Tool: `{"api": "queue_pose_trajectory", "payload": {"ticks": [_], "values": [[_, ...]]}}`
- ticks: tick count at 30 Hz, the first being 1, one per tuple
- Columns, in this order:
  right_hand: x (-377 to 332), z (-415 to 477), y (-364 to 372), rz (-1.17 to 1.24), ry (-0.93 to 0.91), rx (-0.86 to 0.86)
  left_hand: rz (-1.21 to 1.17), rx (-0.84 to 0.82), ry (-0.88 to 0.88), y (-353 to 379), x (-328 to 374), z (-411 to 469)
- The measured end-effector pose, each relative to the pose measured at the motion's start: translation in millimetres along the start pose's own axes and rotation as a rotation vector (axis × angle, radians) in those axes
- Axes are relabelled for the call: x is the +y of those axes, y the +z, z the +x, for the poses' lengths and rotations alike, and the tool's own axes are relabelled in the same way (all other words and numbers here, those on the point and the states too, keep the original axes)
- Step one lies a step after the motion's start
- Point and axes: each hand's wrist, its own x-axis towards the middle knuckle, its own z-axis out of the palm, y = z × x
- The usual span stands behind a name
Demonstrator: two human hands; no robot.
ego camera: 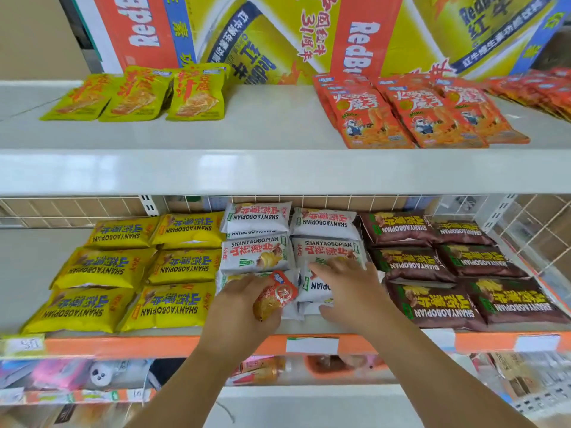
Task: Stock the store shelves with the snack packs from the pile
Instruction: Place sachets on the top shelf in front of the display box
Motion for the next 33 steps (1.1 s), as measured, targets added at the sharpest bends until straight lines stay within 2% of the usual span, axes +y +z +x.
{"api": "queue_pose_trajectory", "payload": {"ticks": [11, 33], "values": [[11.9, 2.5, 16.7, -0.033, -0.151, 0.098, 0.027, 0.01, 0.02, 5.2, -2.5, -0.9], [12.5, -2.3, 20.2, -0.016, -0.154, 0.158, 0.082, 0.017, -0.014, 10.7, 2.6, -3.4]]}}
